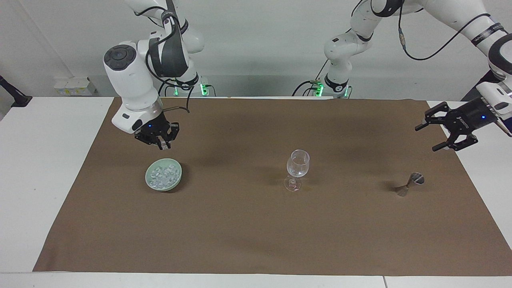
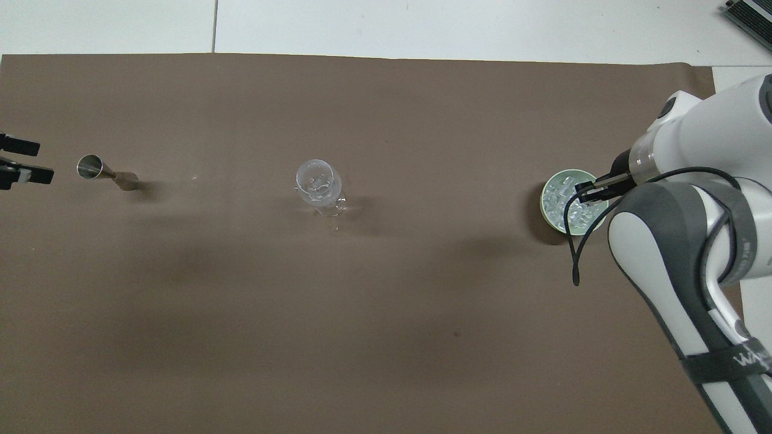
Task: Pour wine and add ice with both arms
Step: 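Lift the silver cup with the right gripper while the left gripper withdraws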
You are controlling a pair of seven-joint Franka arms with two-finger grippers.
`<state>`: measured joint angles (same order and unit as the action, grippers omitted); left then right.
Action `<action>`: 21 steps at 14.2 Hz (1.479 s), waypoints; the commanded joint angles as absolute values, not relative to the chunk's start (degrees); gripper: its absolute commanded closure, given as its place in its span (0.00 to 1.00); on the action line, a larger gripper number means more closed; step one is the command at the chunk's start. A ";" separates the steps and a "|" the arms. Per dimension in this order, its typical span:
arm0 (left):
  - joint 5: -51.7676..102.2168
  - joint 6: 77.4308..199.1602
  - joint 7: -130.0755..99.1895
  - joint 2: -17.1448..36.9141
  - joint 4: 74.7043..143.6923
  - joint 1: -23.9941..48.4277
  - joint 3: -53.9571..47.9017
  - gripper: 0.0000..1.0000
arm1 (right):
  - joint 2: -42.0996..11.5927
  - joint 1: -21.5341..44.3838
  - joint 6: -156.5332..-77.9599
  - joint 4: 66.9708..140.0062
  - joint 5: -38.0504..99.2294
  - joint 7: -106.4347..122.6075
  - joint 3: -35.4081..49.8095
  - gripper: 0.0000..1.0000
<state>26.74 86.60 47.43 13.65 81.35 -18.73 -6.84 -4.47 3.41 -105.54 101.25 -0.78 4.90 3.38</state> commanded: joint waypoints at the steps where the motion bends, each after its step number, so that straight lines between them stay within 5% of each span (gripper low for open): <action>1: 18.66 88.07 30.46 10.21 82.97 -12.15 -5.27 0.07 | -4.57 2.72 -101.70 97.74 0.18 -0.51 6.67 1.00; 9: 4.31 87.01 -4.63 2.74 84.72 -2.82 -5.62 0.00 | -8.68 2.81 -102.22 92.66 0.09 -17.55 17.56 1.00; 21: -0.62 86.84 4.31 0.70 82.81 -2.81 -6.15 0.00 | -18.98 3.78 -110.12 83.33 -5.35 -40.59 31.45 1.00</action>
